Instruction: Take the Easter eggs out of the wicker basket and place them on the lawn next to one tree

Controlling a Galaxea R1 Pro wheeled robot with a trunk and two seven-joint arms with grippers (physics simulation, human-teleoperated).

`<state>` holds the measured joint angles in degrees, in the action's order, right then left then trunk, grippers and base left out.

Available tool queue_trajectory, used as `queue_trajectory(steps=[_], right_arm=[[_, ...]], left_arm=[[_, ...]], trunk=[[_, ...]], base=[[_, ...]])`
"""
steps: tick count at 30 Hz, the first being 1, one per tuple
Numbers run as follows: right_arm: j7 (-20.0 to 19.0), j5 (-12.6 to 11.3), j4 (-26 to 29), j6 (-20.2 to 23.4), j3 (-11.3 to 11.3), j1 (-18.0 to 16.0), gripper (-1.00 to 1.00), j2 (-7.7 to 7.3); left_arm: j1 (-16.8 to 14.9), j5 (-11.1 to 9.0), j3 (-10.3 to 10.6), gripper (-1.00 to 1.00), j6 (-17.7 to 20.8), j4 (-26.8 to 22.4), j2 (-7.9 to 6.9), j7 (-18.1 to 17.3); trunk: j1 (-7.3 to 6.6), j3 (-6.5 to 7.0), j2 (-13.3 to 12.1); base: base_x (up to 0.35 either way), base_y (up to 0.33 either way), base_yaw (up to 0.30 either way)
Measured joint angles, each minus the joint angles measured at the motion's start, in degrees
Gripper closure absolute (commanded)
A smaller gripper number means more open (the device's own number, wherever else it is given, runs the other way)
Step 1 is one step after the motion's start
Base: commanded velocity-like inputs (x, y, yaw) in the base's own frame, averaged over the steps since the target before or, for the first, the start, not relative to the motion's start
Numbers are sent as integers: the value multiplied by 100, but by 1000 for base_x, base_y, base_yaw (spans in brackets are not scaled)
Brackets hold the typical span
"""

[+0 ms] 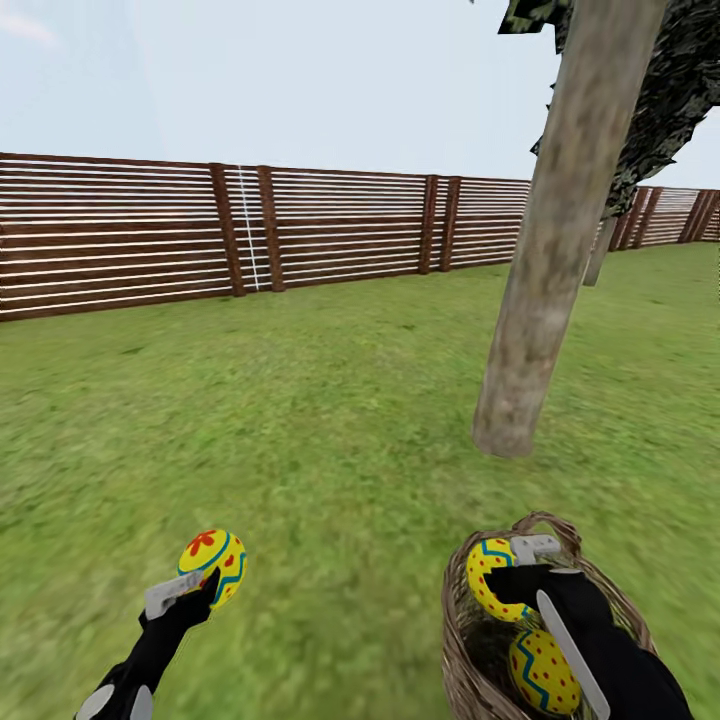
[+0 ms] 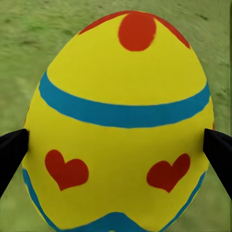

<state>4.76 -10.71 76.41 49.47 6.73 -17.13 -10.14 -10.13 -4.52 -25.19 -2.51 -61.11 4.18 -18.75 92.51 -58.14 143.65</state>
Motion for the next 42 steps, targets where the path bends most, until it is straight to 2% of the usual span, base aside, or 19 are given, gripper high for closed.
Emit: queue_trajectory(steps=[2,5,7,8,9,11,12,13,14,15,17,22,26,35,42], right_arm=[[2,0,8,36,-1,3,100,0],[0,-3,10,43,27,3,100,1],[6,15,10,45,178,4,100,1],[9,10,9,44,208,4,100,0],[9,4,9,44,224,4,100,1],[9,4,10,46,234,4,100,1],[9,10,9,46,247,4,100,1],[9,9,9,49,261,4,100,2],[9,9,9,55,267,4,100,6],[9,19,9,60,270,3,100,8],[9,11,9,61,271,3,100,4],[9,0,9,63,278,4,100,7],[9,-1,9,61,411,4,100,9],[17,4,18,70,517,6,100,-7],[17,3,18,70,519,4,100,-8]], left_arm=[[21,-2,3,100,158,-170,7,-5],[149,-6,19,100,158,-369,21,-44],[162,-2,20,100,264,-521,19,-127],[164,9,30,100,515,-573,21,-137],[165,17,42,100,1038,-596,20,-141],[165,74,40,100,1703,-633,-6,-142],[166,382,51,100,2071,-648,-52,-134],[166,751,56,100,2315,-709,-54,-123],[166,1022,56,100,2472,-822,-42,-115],[166,1181,53,100,2654,-908,-42,-115],[166,1247,55,100,2880,-948,-44,-123],[166,1259,62,100,2909,-1081,-39,-132],[166,1257,56,100,2928,-1317,-40,-148],[166,1262,61,100,2948,-1320,-39,-176],[166,1268,61,100,2944,-1308,-39,-177]], trunk=[[-5,44,-3],[-13,111,-7],[-18,155,-10],[-20,177,-11],[-23,200,-13],[-28,244,-15],[-31,266,-17],[-33,288,-18],[-36,311,-19],[-36,311,-20],[-36,311,-20],[-49,422,-26],[-59,510,-31],[-82,710,-43],[-235,836,-323]], base=[[0,0,0],[0,0,0],[0,0,0],[0,0,0],[0,0,0],[0,0,0],[0,0,0],[0,0,0],[0,0,0],[0,0,0],[0,0,0],[0,0,0],[0,0,0],[0,0,0],[0,0,0]])
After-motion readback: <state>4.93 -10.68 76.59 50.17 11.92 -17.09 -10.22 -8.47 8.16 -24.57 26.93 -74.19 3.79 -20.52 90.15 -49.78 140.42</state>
